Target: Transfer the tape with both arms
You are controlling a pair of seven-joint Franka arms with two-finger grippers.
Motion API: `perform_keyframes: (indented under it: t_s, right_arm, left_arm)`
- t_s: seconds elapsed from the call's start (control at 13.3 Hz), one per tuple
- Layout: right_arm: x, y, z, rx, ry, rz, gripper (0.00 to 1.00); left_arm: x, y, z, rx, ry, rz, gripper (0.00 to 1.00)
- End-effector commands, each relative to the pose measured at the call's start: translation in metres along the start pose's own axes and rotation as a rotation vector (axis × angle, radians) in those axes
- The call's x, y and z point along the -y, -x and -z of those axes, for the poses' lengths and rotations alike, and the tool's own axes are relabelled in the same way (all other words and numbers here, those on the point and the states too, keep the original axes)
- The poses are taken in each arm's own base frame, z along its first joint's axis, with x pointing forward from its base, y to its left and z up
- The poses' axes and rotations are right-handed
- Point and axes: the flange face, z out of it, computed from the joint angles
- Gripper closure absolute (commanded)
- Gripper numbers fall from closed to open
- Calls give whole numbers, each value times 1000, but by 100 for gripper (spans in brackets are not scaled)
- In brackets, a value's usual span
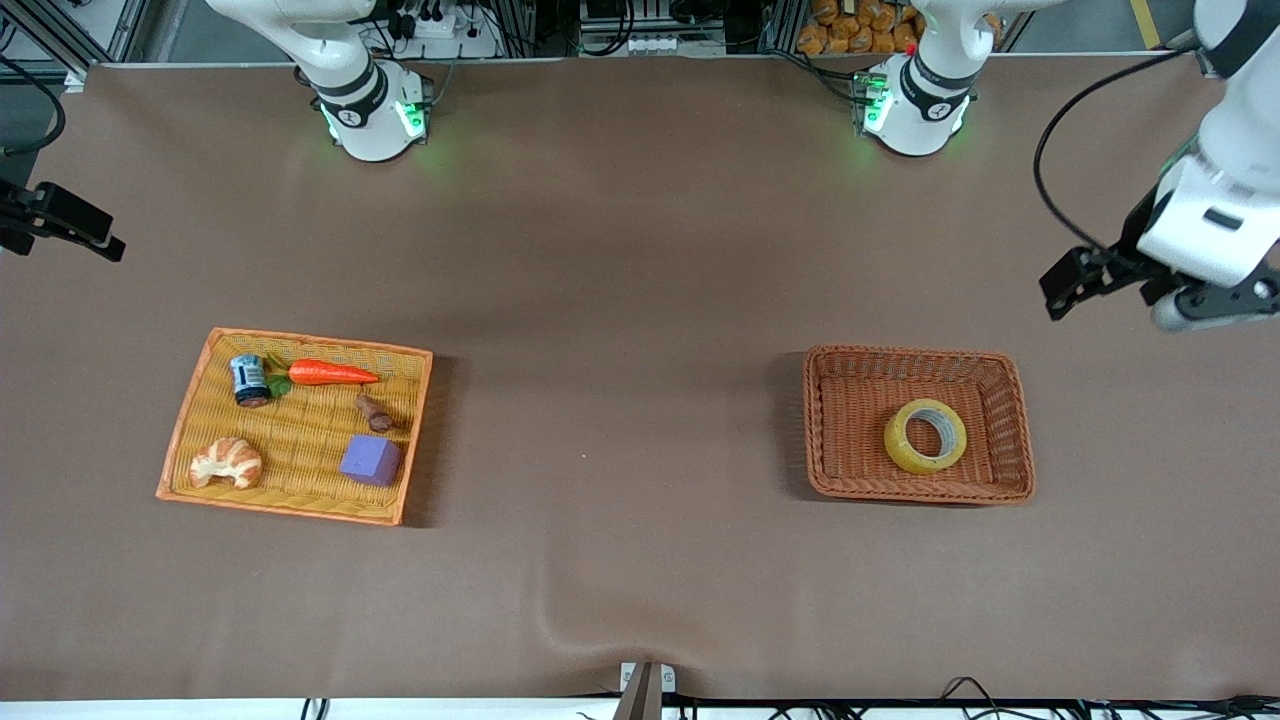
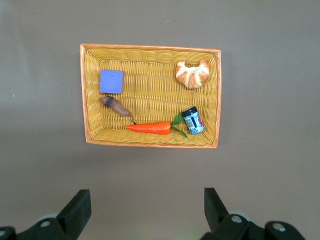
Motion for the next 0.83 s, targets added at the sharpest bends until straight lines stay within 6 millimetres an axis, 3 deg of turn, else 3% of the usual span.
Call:
perform_keyframes:
  t_s: [0.0, 0.23, 0.75]
  right_arm:
    - [-2, 13, 8, -9, 5, 87, 0]
    - [1, 12, 10, -20, 2, 103, 0]
    - [2, 12, 10, -22, -4, 93, 0]
  left_arm:
    - [10, 16, 2, 81, 4, -29, 0]
    - [20, 24, 7, 111, 53, -46, 0]
    - [46, 18, 7, 113, 105, -98, 0]
